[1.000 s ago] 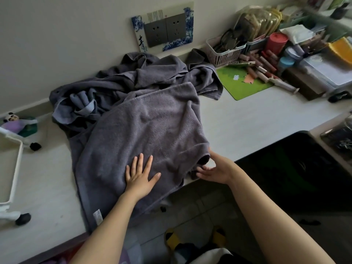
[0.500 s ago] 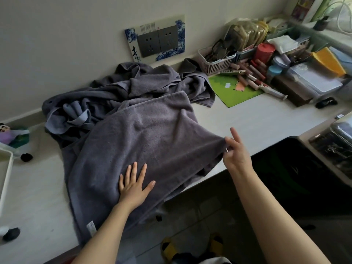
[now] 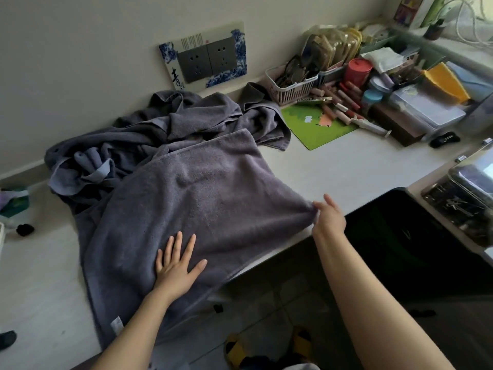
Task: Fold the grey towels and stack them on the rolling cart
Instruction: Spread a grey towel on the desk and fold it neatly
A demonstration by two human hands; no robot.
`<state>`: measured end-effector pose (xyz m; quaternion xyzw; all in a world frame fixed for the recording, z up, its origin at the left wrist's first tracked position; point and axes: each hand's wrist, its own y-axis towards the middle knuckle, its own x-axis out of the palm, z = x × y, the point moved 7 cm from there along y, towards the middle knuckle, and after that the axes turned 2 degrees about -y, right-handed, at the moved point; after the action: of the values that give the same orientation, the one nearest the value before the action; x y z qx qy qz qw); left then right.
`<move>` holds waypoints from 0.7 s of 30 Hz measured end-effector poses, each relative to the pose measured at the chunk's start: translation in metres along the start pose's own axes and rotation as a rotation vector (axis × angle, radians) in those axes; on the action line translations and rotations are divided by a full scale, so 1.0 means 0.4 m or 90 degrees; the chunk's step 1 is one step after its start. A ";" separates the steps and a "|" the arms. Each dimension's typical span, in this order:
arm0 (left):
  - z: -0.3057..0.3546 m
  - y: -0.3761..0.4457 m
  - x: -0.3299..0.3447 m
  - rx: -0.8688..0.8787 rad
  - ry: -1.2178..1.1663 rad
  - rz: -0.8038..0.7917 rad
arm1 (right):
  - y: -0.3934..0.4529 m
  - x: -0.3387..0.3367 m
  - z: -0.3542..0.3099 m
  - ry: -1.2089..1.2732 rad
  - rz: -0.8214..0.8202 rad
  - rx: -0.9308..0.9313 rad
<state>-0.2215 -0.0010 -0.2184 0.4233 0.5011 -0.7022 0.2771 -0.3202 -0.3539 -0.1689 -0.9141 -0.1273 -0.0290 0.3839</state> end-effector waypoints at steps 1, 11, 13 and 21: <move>-0.002 -0.001 -0.002 0.004 0.002 0.001 | 0.002 -0.016 0.025 -0.061 0.028 0.001; -0.009 -0.001 -0.005 0.001 -0.002 -0.010 | 0.033 0.030 0.031 -0.424 -0.208 -0.058; -0.009 -0.003 -0.007 -0.002 -0.006 -0.011 | 0.034 0.011 -0.002 -0.528 -0.158 -0.106; 0.011 -0.008 -0.012 -0.015 -0.026 -0.024 | 0.044 -0.100 -0.006 -0.277 -0.119 0.043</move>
<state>-0.2233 -0.0042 -0.2122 0.3960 0.5113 -0.7097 0.2794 -0.3543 -0.3759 -0.1853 -0.8698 -0.2918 0.1374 0.3735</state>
